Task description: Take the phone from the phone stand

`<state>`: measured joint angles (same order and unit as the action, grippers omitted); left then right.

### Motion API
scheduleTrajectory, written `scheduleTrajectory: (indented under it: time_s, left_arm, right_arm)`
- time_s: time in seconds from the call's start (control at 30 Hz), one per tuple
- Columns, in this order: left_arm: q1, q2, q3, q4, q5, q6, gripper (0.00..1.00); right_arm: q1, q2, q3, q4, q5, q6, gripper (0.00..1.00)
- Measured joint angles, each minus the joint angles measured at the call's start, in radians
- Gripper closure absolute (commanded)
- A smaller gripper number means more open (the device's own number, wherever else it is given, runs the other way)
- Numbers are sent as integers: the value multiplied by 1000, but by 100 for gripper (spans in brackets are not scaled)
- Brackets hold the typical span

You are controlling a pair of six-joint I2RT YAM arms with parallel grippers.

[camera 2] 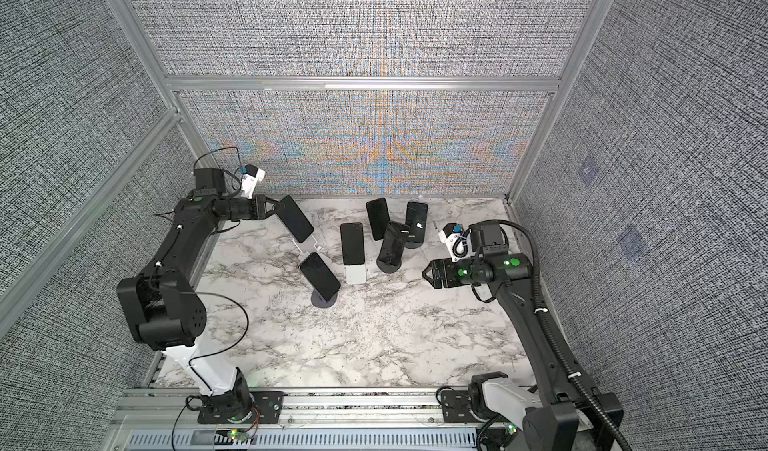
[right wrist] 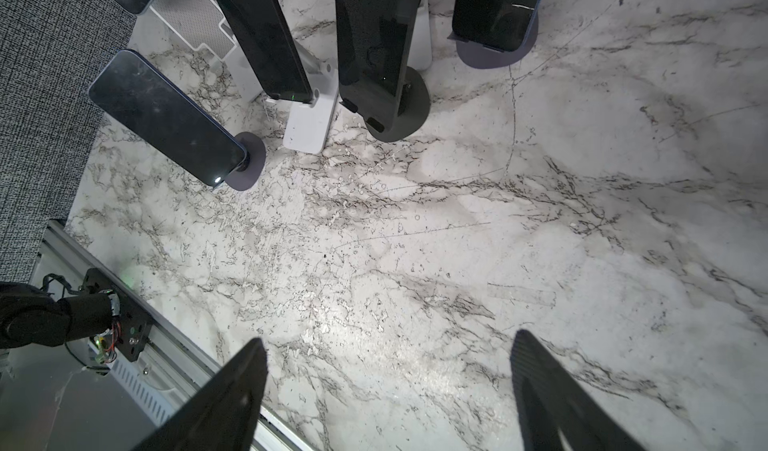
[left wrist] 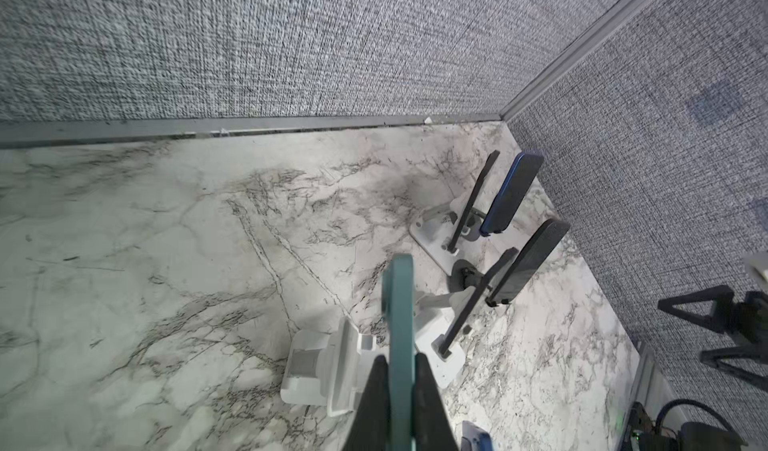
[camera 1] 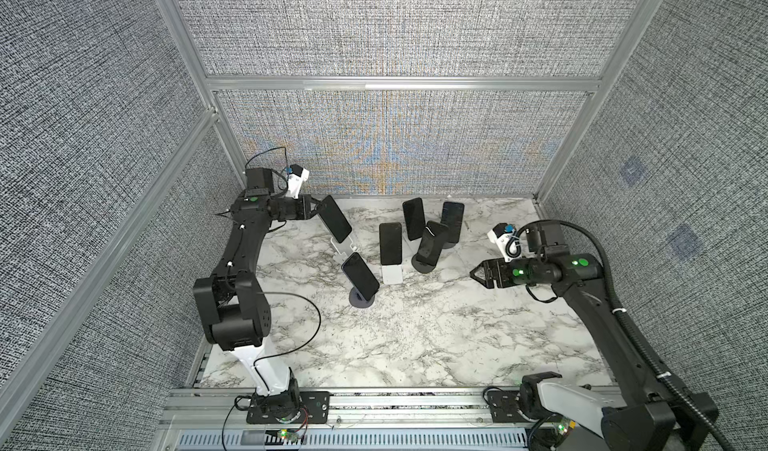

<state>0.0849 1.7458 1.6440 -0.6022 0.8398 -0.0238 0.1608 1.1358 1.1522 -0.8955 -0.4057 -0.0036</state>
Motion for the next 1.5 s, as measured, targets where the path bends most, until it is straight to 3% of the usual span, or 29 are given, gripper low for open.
scheduleTrajectory:
  time_s: [0.23,0.47,0.67,0.87,1.27,1.5]
  left_arm:
    - [-47,-127,10,-40,26,-229,100]
    - [-177,-220,-9,-257,34,-240,100]
    - [-278,-259,-89,-290,53,-275,100]
    - [-324,-238,-144,-261,85,-314,100]
    - [-363,-181,-150,-215,114,-346,100]
    - [-364,-164,-147,-201,128,-350,100]
  right_arm:
    - [119,15,135,-88,63,5,25]
    - [336,97,290,-167,201,27,26]
    - [525,212,400,-167,294,35,26]
    - [647,362,484,-79,296,42,12]
    - [685,532,566,66,265,137,13]
    - [695,566,548,125,263,188,23]
